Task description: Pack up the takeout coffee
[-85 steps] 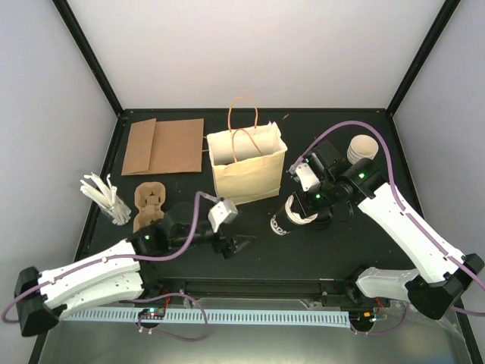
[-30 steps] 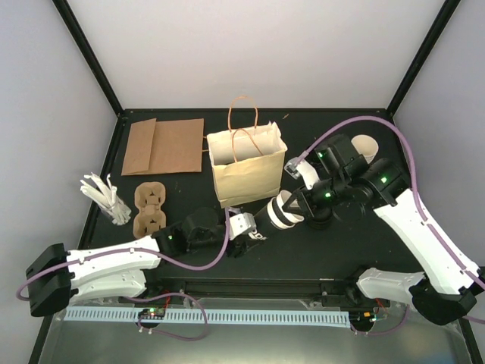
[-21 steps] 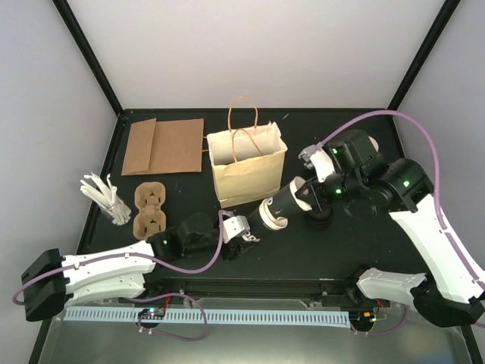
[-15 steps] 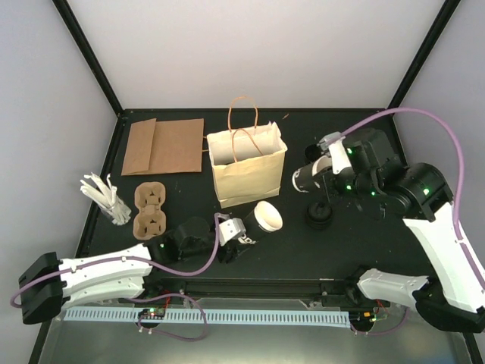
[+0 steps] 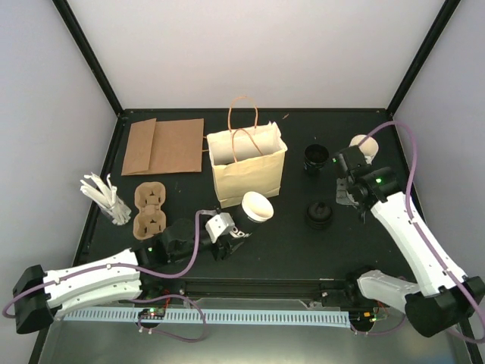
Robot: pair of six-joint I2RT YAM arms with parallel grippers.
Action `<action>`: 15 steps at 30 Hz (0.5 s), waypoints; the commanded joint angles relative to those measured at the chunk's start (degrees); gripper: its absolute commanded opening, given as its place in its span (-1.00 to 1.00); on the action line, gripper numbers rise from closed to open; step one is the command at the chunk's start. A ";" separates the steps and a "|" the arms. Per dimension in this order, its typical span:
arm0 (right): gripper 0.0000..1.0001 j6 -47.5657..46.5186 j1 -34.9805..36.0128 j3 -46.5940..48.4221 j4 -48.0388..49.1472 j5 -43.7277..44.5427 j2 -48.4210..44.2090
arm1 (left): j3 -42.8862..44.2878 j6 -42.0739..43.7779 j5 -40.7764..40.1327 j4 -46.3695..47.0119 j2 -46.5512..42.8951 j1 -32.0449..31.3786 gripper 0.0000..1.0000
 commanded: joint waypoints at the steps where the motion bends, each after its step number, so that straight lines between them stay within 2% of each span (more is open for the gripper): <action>1: -0.98 -1.24 -9.55 -5.53 11.93 -2.79 -0.39 | 0.27 -1.25 -1.16 -0.14 -1.86 -0.11 -0.23; 8: -0.98 -2.01 -12.25 -3.23 14.57 -2.64 11.32 | 0.12 -0.98 -1.04 0.11 -2.29 -0.14 -0.23; 15: -0.98 -4.77 -21.88 -1.54 18.67 -7.88 18.36 | 0.48 -0.44 -0.62 0.45 -2.94 -0.09 -0.23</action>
